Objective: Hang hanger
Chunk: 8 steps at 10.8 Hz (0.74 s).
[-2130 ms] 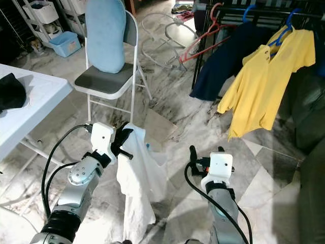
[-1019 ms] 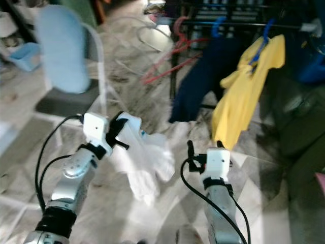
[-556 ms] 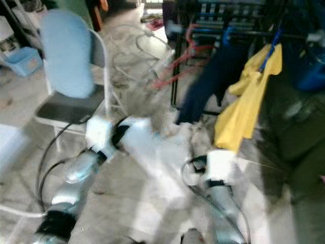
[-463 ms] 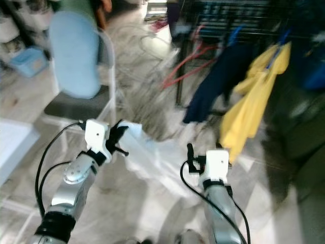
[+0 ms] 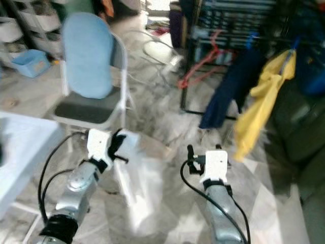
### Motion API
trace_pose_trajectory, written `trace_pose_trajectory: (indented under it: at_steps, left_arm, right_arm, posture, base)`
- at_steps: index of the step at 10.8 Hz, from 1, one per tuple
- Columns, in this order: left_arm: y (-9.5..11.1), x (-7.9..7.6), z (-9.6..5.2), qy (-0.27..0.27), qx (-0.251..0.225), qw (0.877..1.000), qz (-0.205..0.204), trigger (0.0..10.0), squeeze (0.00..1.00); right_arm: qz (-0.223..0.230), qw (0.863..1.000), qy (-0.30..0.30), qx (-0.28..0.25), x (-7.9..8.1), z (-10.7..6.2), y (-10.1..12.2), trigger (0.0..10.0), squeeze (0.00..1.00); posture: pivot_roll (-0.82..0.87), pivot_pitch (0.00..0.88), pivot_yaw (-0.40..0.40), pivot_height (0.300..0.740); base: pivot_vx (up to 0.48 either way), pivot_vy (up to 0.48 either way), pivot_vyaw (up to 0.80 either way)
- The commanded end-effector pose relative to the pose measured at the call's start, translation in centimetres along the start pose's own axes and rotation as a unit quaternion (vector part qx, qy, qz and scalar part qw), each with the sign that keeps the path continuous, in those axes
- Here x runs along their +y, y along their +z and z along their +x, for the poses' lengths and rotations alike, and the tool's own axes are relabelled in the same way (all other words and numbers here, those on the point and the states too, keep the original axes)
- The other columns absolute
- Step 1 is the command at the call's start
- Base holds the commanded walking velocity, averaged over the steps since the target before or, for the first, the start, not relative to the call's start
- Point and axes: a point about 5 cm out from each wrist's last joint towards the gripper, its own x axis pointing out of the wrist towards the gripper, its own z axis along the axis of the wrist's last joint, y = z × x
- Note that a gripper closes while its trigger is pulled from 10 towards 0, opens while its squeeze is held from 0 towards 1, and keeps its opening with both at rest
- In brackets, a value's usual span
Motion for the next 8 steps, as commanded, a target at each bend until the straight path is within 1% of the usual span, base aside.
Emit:
trace_pose_trajectory:
  at_steps: [1, 2, 4, 5, 6, 8]
  left_arm:
    - [0.5, -0.4, 0.6, -0.006, -0.016, 1.000, 0.008, 10.0, 0.00]
    - [0.5, -0.4, 0.9, 0.005, -0.017, 1.000, 0.005, 10.0, 0.00]
    - [-0.2, -0.3, 0.6, 0.004, -0.011, 1.000, -0.001, 10.0, 0.00]
    - [-1.0, -0.2, 0.4, 0.012, 0.001, 1.000, 0.000, 10.0, 0.00]
    - [-1.2, -0.2, 0.5, 0.017, 0.005, 1.000, 0.000, 10.0, 0.00]
    - [-1.6, -0.8, 0.8, 0.020, 0.013, 1.000, -0.004, 10.0, 0.00]
  right_arm:
    - [-0.002, 1.000, -0.008, 0.006, -0.4, -0.1, -0.4, 10.0, 0.00]
    - [-0.006, 1.000, 0.000, 0.007, -0.4, 0.2, -0.3, 10.0, 0.00]
    - [-0.007, 1.000, 0.005, 0.007, -0.3, 0.6, -0.2, 10.0, 0.00]
    - [0.000, 1.000, -0.001, 0.016, -0.3, 0.5, -0.6, 10.0, 0.00]
    - [0.002, 1.000, -0.005, 0.024, -0.4, 0.4, -1.0, 10.0, 0.00]
    - [-0.014, 0.999, -0.005, 0.039, -0.8, 0.2, -1.6, 10.0, 0.00]
  posture:
    - [-0.17, 0.000, 0.009, 0.740]
    - [-0.16, 0.000, 0.002, 0.740]
    - [-0.16, 0.000, -0.015, 0.740]
    - [-0.15, 0.000, -0.032, 0.740]
    - [-0.15, 0.000, -0.041, 0.740]
    - [-0.17, 0.000, -0.070, 0.740]
  base:
    - [0.000, 0.000, 0.00]
    - [0.000, 0.000, 0.00]
    - [0.000, 0.000, 0.00]
    - [0.000, 0.000, 0.00]
    - [0.000, 0.000, 0.00]
    - [0.000, 0.000, 0.00]
